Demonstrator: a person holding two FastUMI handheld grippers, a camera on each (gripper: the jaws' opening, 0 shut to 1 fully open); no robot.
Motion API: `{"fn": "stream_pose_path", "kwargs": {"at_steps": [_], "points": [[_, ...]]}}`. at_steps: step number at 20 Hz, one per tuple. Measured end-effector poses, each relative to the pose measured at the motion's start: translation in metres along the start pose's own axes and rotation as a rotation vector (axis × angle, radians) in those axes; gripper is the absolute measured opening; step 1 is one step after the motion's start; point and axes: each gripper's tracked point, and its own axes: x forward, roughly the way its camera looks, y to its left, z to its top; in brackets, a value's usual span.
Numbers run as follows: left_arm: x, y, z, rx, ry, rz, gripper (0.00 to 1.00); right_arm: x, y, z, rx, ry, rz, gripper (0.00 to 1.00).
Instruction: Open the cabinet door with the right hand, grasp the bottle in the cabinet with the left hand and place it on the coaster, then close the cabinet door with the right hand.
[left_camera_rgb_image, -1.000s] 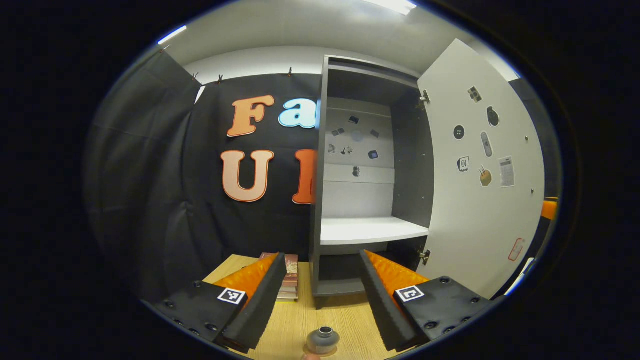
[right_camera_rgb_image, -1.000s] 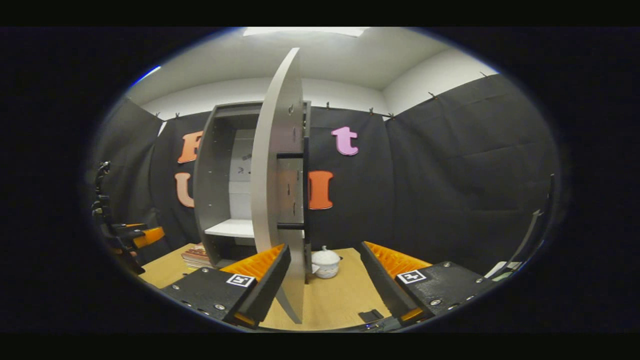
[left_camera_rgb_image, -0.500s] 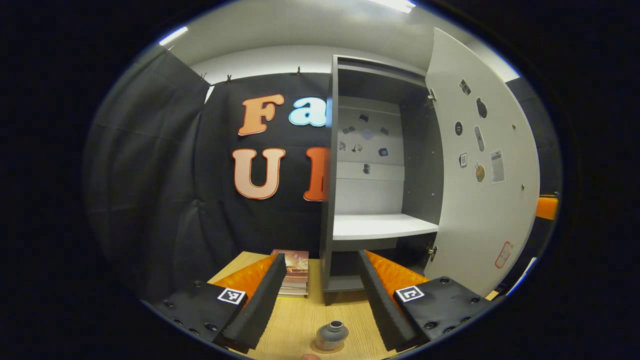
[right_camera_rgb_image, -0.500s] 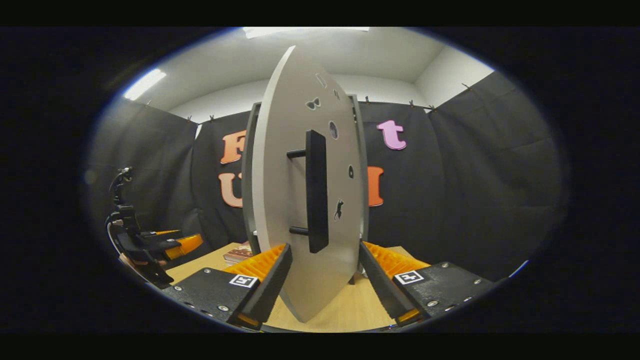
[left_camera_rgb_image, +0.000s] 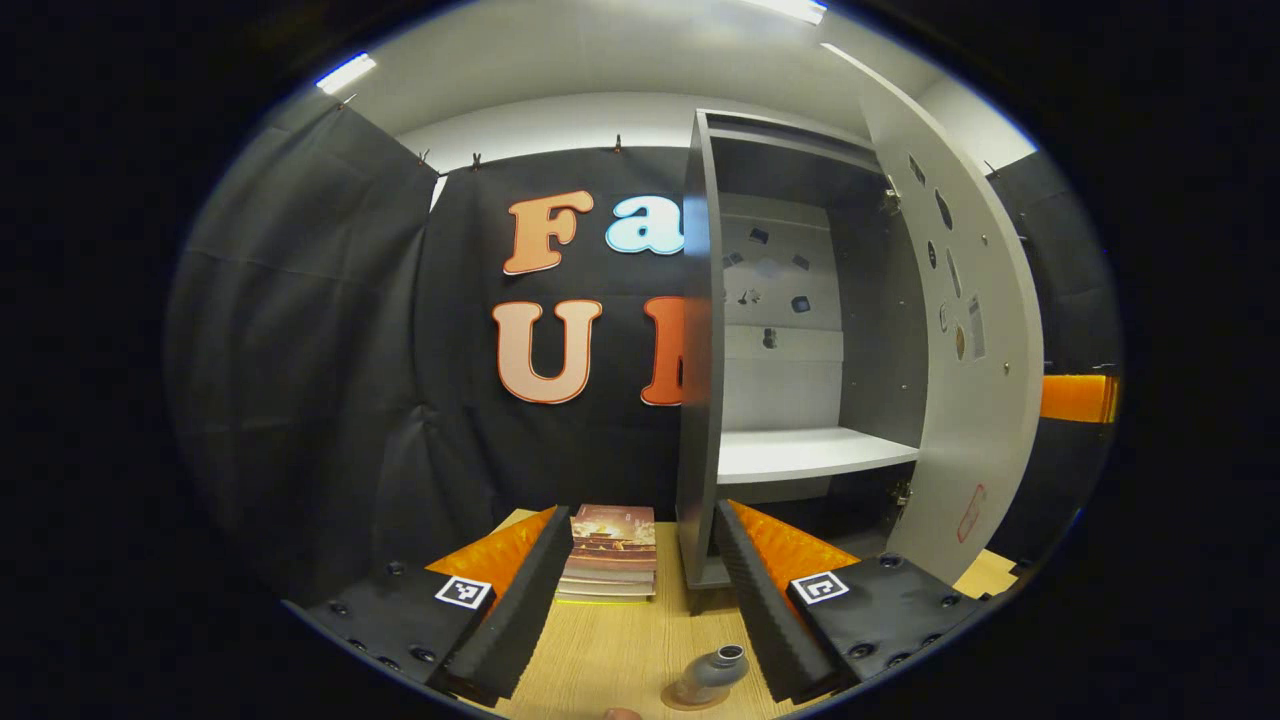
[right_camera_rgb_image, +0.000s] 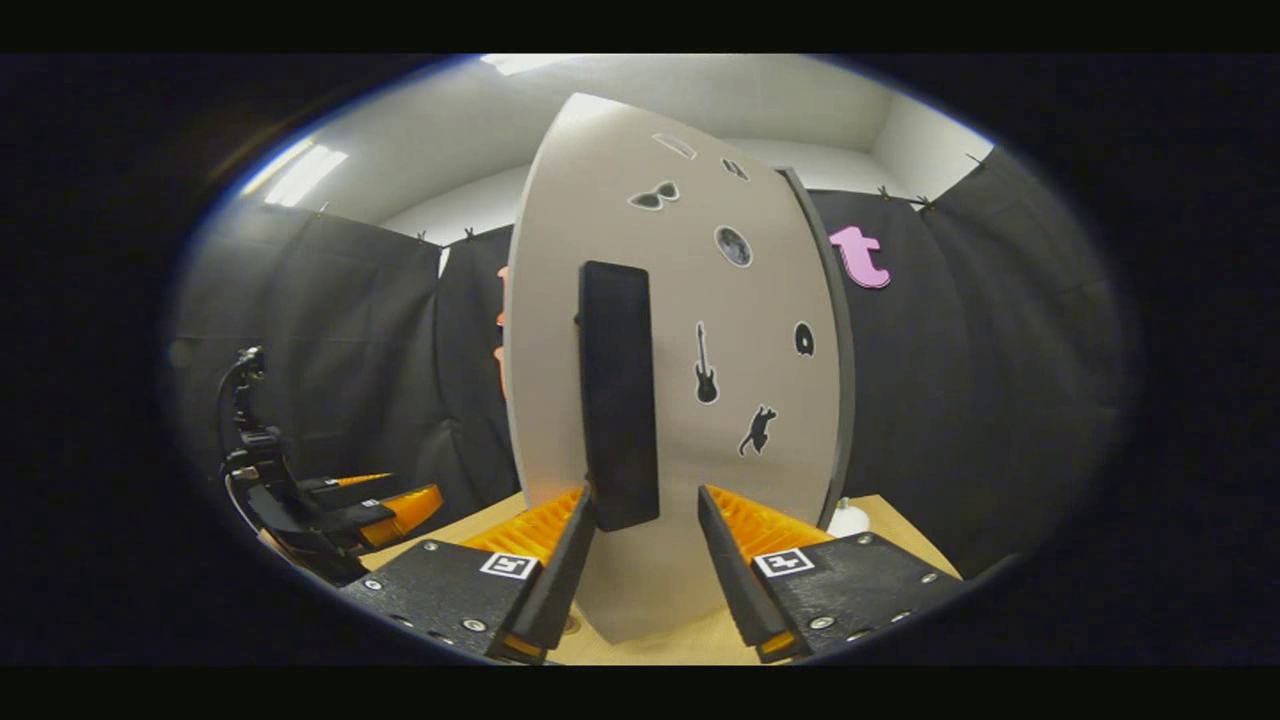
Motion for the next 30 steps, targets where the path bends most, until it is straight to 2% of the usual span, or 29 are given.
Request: {"fn": "stream_pose_path", "kwargs": {"at_steps": [1,2,4,8,9,10,11,12,16,17,18,19,20,22,23,24,30], "points": [[0.006,0.003,0.001,-0.001,-0.002,-0.007,0.92,0.008,0.01,0.0,0.021,0.004,0.014,0.54],[0.013,0.007,0.0,-0.001,-0.002,-0.015,0.93,0.015,0.017,-0.002,0.034,0.008,0.027,0.55],[0.024,0.016,-0.002,-0.003,0.003,-0.023,0.93,0.023,0.026,-0.007,0.048,0.012,0.043,0.41],[0.044,0.029,-0.003,-0.023,0.008,-0.053,0.93,0.05,0.041,-0.009,0.01,0.012,-0.001,0.3],[0.049,0.032,-0.003,-0.024,0.009,-0.063,0.93,0.059,0.043,-0.009,0.005,0.011,-0.017,0.3],[0.054,0.036,-0.004,-0.024,0.008,-0.073,0.93,0.066,0.044,-0.009,0.0,0.011,-0.031,0.34],[0.06,0.039,-0.004,-0.025,0.008,-0.083,0.92,0.073,0.045,-0.009,-0.004,0.008,-0.046,0.3],[0.064,0.04,-0.005,-0.028,0.008,-0.096,0.93,0.079,0.046,-0.008,-0.006,0.006,-0.061,0.34],[0.077,0.046,-0.005,-0.033,0.013,-0.145,0.93,0.112,0.053,-0.009,-0.026,0.01,-0.106,0.34],[0.079,0.047,-0.007,-0.033,0.02,-0.153,0.93,0.118,0.054,-0.009,-0.031,0.011,-0.114,0.39],[0.081,0.048,-0.007,-0.036,0.024,-0.16,0.93,0.124,0.054,-0.01,-0.039,0.013,-0.119,0.3],[0.083,0.048,-0.007,-0.042,0.025,-0.17,0.93,0.129,0.054,-0.009,-0.044,0.015,-0.123,0.34],[0.085,0.048,-0.007,-0.046,0.028,-0.173,0.93,0.134,0.054,-0.009,-0.043,0.016,-0.125,0.34],[0.088,0.048,-0.005,-0.048,0.028,-0.173,0.93,0.146,0.058,-0.008,-0.032,0.017,-0.114,0.3],[0.089,0.049,-0.003,-0.048,0.023,-0.172,0.92,0.151,0.06,-0.009,-0.025,0.02,-0.104,0.3],[0.09,0.049,-0.001,-0.047,0.019,-0.168,0.92,0.156,0.061,-0.009,-0.018,0.025,-0.093,0.35],[0.096,0.046,-0.001,-0.057,0.017,-0.118,0.93,0.187,0.064,-0.011,-0.035,0.035,-0.04,0.34]]}}
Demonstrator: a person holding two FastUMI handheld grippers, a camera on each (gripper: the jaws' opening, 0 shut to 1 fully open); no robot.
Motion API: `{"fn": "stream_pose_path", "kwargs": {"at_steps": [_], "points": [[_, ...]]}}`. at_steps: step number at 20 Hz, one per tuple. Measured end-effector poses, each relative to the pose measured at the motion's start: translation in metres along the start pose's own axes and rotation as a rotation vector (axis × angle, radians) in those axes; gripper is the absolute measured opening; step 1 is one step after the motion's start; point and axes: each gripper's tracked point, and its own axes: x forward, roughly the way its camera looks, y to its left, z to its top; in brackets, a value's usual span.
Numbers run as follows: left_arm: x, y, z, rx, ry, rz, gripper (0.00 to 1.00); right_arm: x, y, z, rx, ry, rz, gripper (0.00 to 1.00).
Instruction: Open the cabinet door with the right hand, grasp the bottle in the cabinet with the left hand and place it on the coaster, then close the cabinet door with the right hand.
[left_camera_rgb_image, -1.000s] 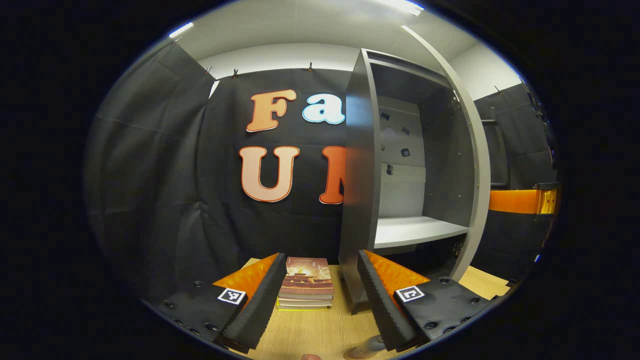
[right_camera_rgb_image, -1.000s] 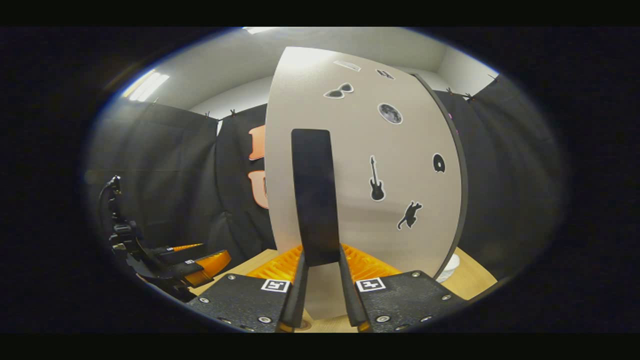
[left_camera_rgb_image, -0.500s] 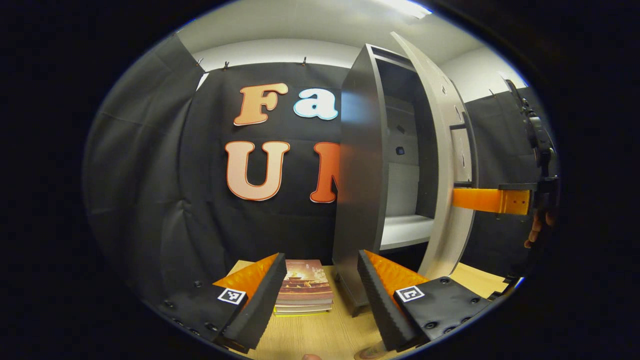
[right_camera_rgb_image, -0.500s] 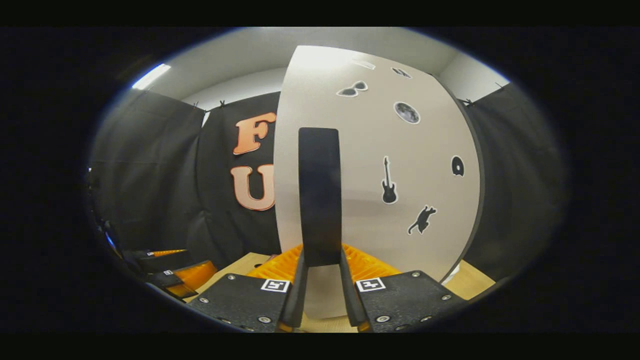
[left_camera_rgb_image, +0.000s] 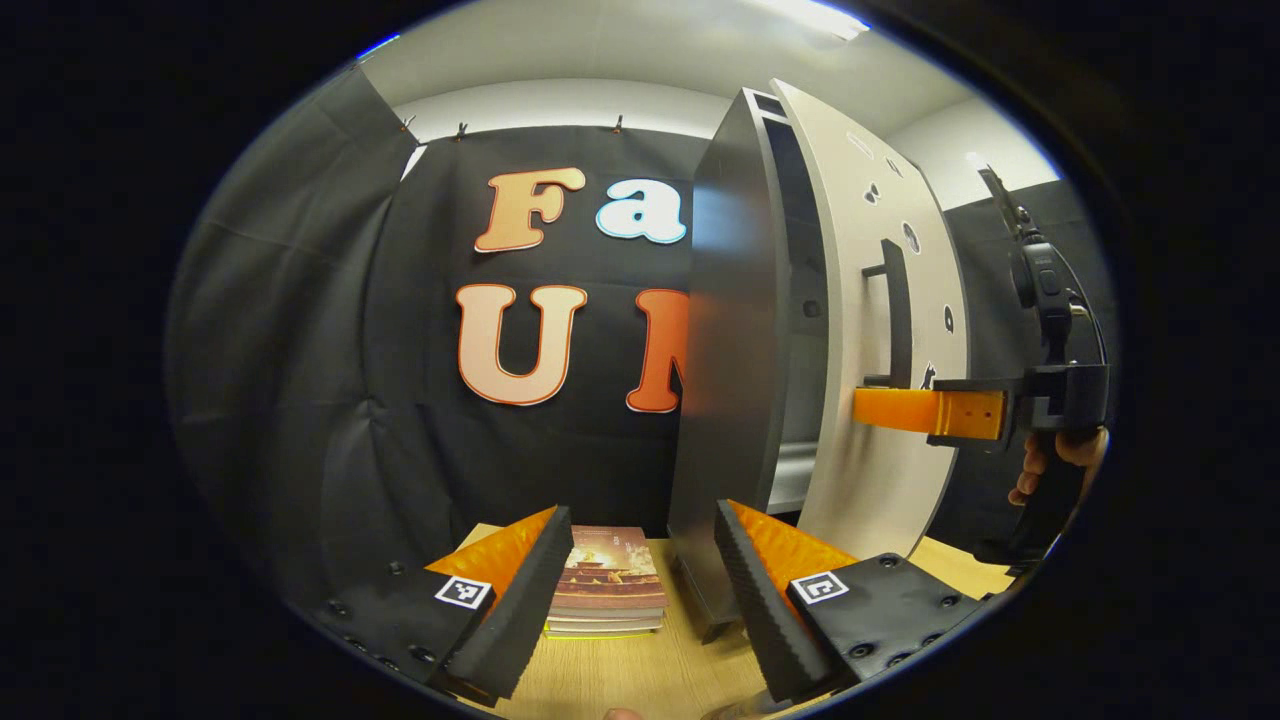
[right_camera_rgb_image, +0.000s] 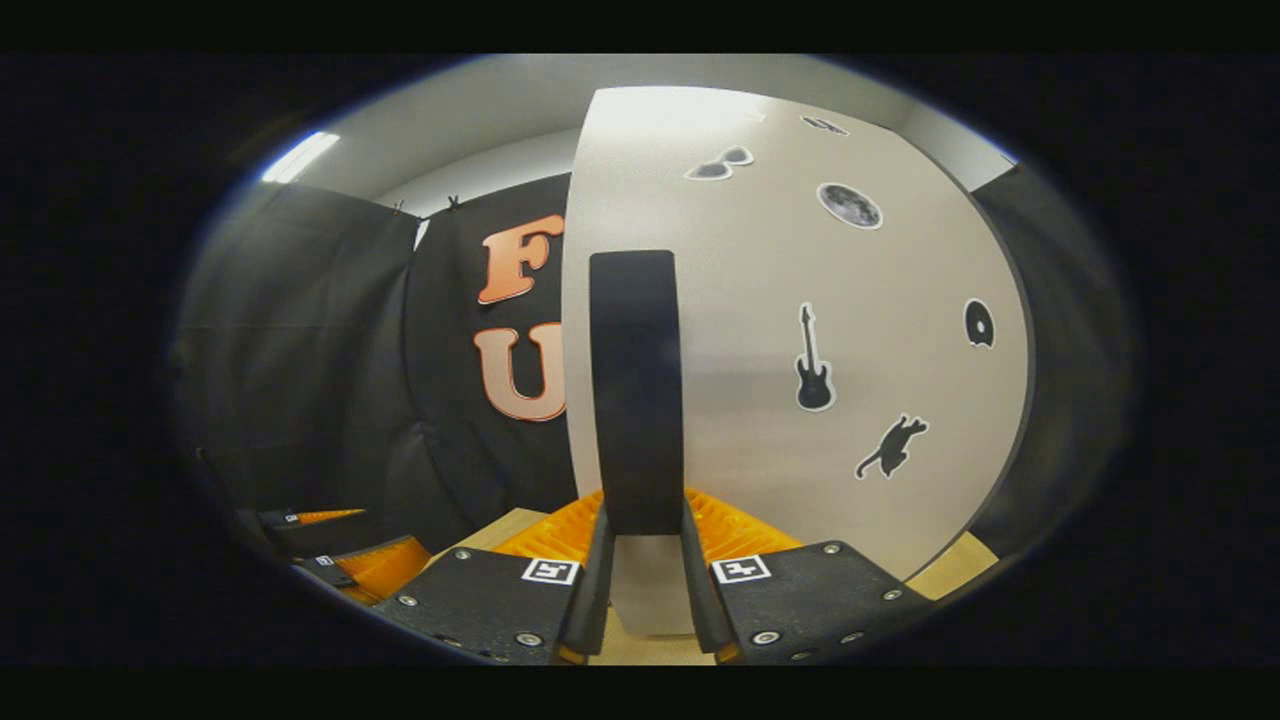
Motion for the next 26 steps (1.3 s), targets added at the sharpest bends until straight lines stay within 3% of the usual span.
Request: {"fn": "stream_pose_path", "kwargs": {"at_steps": [9,10,15,17,23,26], "points": [[0.002,-0.005,-0.004,0.005,0.021,0.044,0.93,0.012,0.003,0.001,0.018,0.01,0.071,0.41],[0.003,-0.006,-0.004,0.011,0.022,0.047,0.93,0.013,0.005,0.002,0.027,0.01,0.085,0.44],[0.001,-0.007,-0.002,0.034,0.022,0.042,0.93,0.015,0.008,0.008,-0.005,-0.02,0.077,0.78],[0.001,-0.006,0.0,0.04,0.018,0.038,0.93,0.017,0.008,0.008,-0.005,-0.015,0.073,0.84],[-0.001,-0.001,0.0,0.034,0.019,0.013,0.93,0.017,0.009,0.01,0.003,-0.017,0.048,0.87],[0.001,0.001,0.002,0.03,0.015,-0.007,0.92,0.02,0.006,0.014,-0.02,-0.022,-0.001,0.88]]}}
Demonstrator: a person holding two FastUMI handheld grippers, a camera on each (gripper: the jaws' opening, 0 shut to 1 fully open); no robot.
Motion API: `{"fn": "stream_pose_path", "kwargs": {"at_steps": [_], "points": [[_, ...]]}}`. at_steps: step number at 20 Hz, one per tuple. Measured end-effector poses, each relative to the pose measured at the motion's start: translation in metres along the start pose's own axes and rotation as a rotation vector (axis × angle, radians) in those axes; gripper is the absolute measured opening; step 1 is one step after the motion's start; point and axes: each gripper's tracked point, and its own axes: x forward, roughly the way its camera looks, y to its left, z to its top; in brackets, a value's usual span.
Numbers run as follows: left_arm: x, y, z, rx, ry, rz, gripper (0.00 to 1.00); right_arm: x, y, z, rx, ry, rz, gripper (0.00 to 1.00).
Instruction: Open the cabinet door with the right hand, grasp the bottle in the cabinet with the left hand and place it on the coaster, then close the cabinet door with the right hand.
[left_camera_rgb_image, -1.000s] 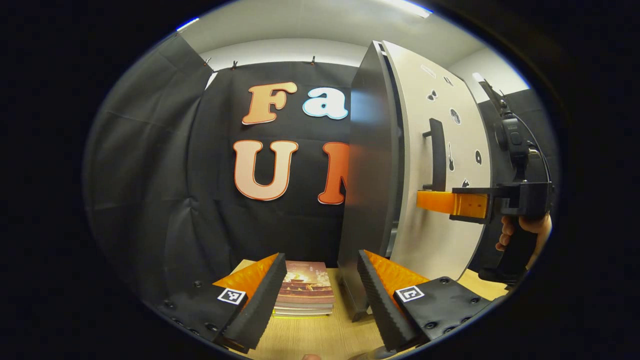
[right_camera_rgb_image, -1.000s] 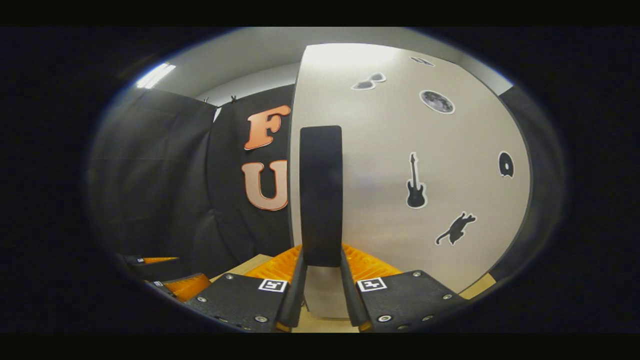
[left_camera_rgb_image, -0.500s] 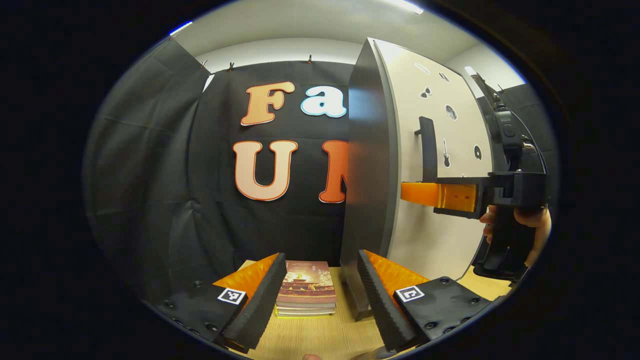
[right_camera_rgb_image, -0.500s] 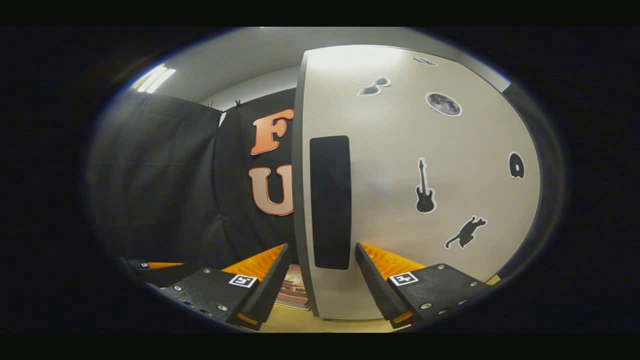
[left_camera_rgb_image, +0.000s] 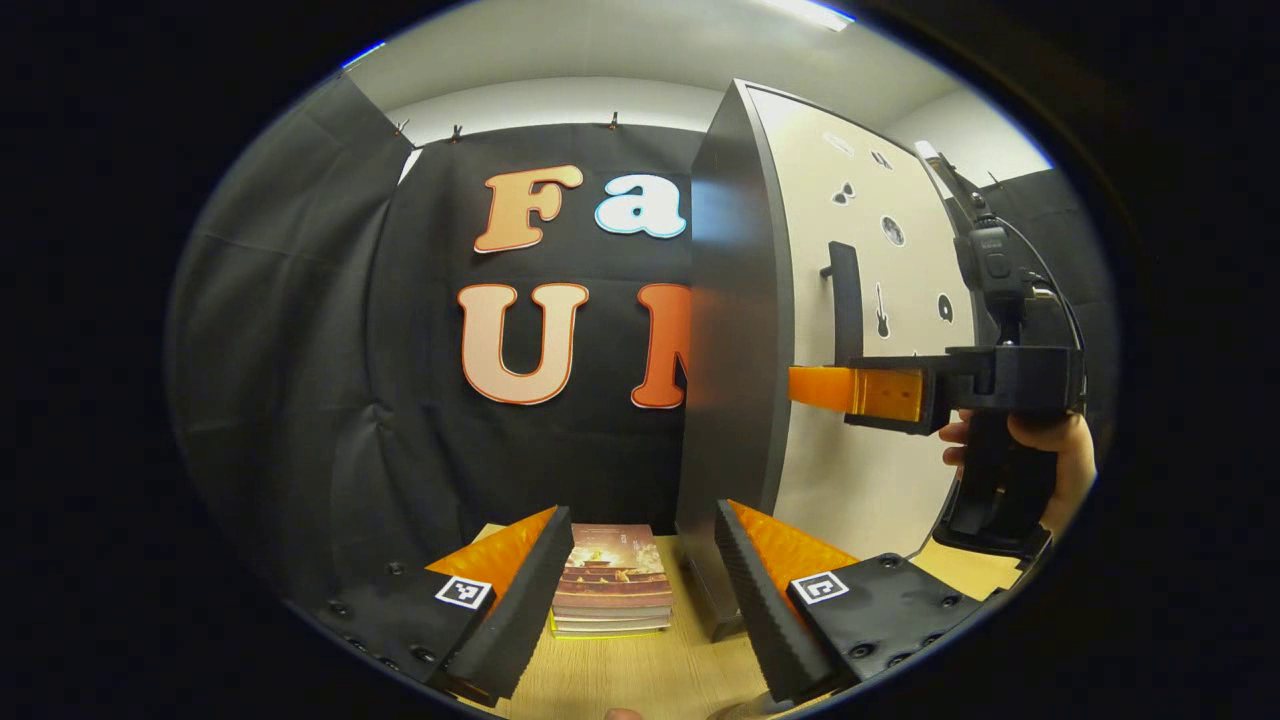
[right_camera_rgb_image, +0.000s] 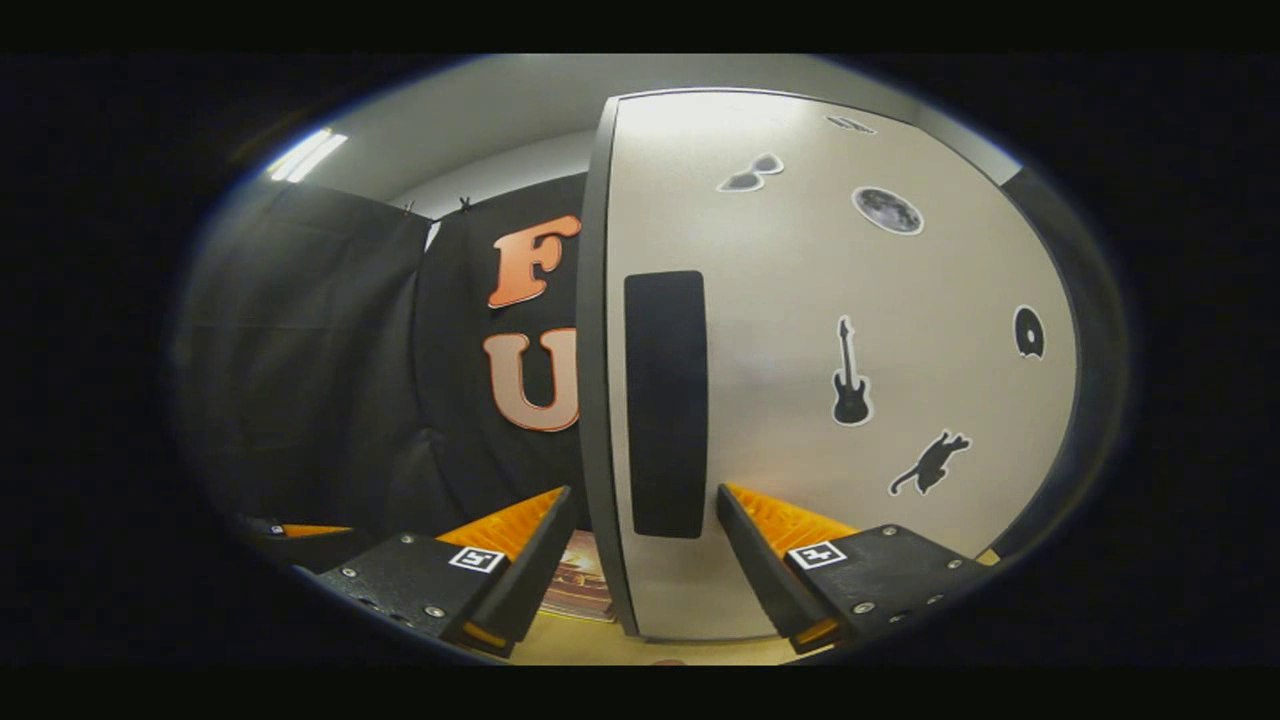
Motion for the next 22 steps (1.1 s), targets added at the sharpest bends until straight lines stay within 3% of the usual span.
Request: {"fn": "stream_pose_path", "kwargs": {"at_steps": [5,6,7,9,14,22], "points": [[0.009,-0.003,0.006,0.022,-0.014,-0.073,0.93,-0.029,-0.001,0.003,-0.033,-0.006,-0.061,0.91],[0.012,-0.006,0.005,0.013,-0.008,-0.093,0.93,-0.037,-0.003,0.003,-0.036,-0.008,-0.076,0.96],[0.013,-0.009,0.005,0.002,-0.006,-0.112,0.93,-0.047,-0.006,0.004,-0.039,-0.009,-0.092,0.91],[0.013,-0.015,0.011,-0.016,-0.018,-0.134,0.94,-0.069,-0.013,0.005,-0.037,-0.017,-0.122,0.91],[0.008,-0.024,0.018,-0.018,-0.032,-0.115,0.93,-0.117,-0.04,0.009,0.019,-0.041,-0.16,0.92],[-0.017,-0.062,0.029,-0.067,-0.051,0.01,0.93,-0.185,-0.11,-0.002,0.071,-0.034,-0.122,0.92]]}}
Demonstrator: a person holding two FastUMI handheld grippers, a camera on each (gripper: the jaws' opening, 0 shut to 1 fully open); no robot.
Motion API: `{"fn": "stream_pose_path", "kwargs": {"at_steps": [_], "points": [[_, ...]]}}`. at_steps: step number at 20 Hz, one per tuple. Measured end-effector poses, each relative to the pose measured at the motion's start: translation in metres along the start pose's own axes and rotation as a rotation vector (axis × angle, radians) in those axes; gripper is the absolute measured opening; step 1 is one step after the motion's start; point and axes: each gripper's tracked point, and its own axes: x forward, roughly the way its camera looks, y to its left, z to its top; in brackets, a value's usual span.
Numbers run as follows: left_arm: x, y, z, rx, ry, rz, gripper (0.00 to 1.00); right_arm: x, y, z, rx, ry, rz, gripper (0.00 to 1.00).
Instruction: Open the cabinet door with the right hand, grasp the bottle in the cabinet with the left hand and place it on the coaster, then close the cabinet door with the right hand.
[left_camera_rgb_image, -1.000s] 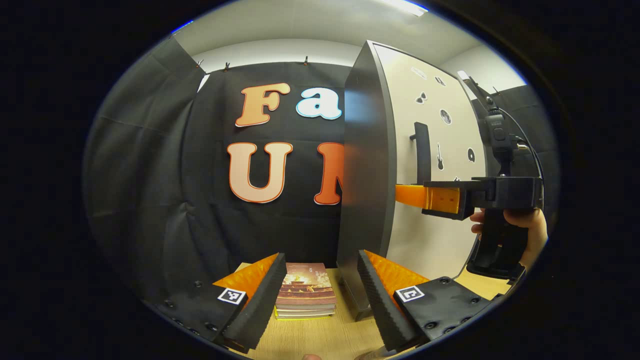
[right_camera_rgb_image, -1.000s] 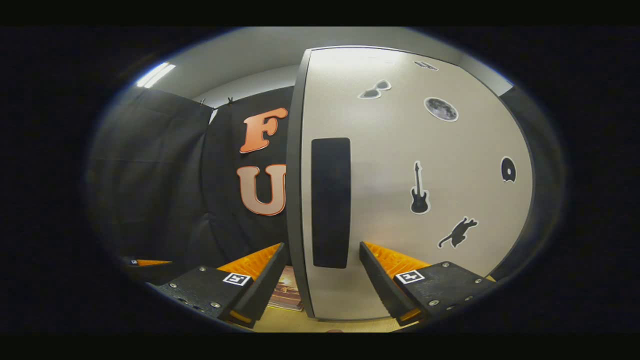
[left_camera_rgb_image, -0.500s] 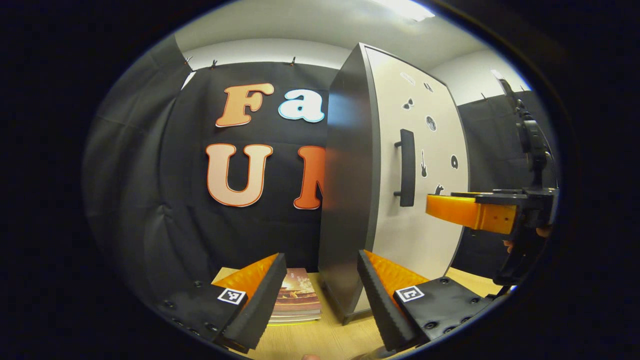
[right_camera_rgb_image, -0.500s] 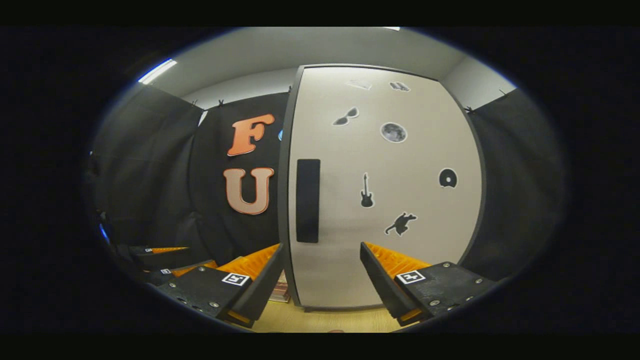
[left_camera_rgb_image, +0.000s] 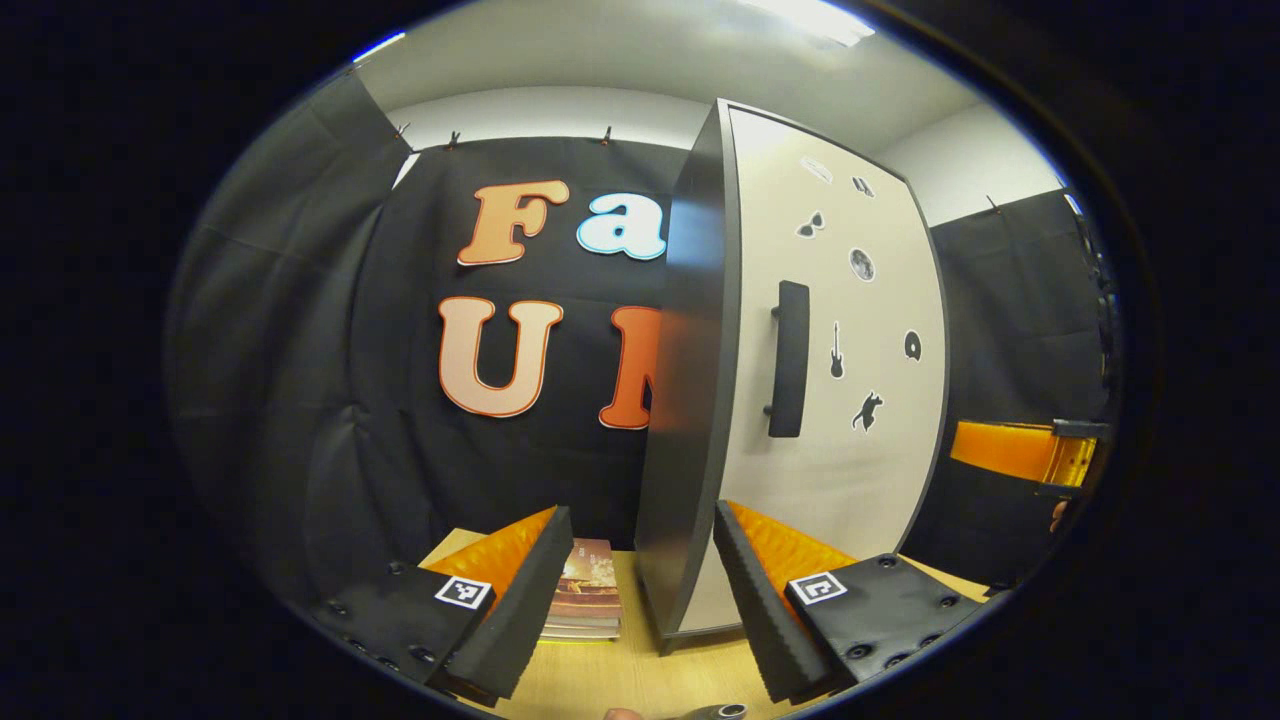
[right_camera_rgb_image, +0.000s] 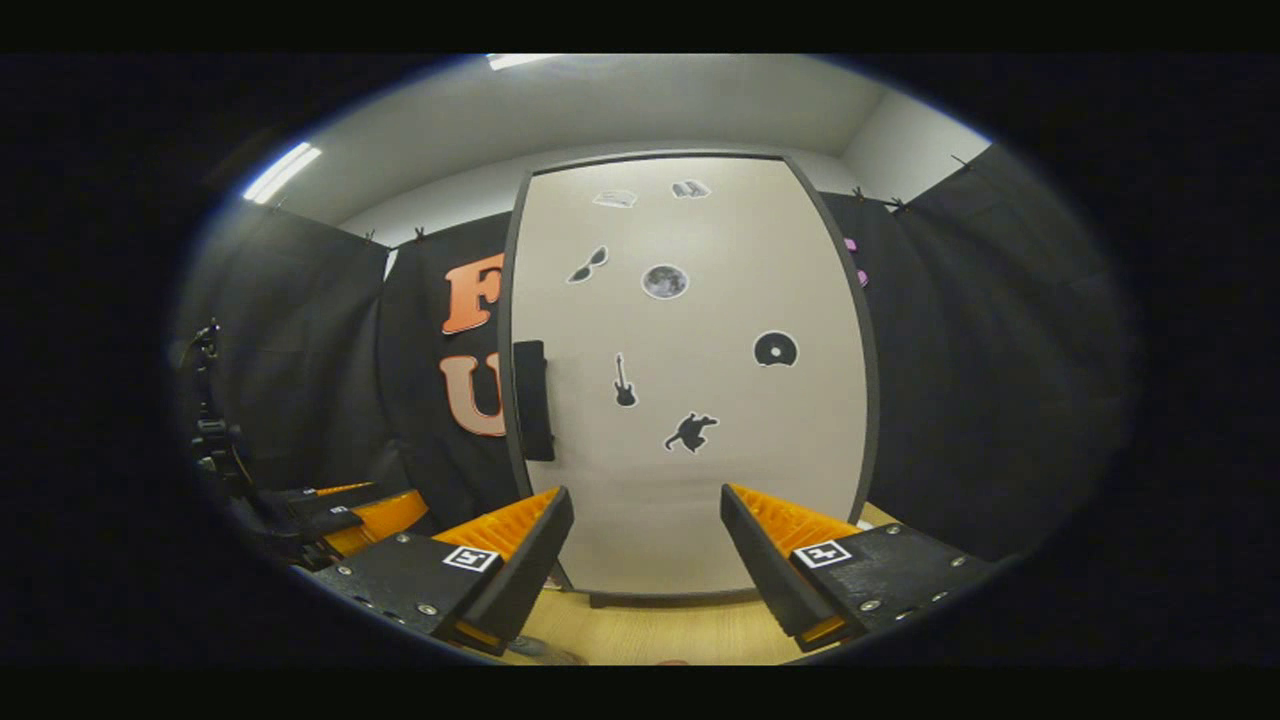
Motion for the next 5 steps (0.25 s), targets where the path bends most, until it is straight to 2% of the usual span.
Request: {"fn": "stream_pose_path", "kwargs": {"at_steps": [1,2,5], "points": [[0.002,-0.01,0.002,-0.003,-0.003,0.017,0.93,-0.006,-0.012,0.002,0.003,0.0,0.004,0.92],[-0.003,-0.016,0.005,-0.001,-0.008,0.035,0.93,-0.011,-0.022,0.003,0.005,0.0,0.009,0.96],[-0.019,-0.029,0.012,0.015,-0.023,0.096,0.92,-0.029,-0.049,0.004,-0.003,-0.01,0.032,0.87]]}}
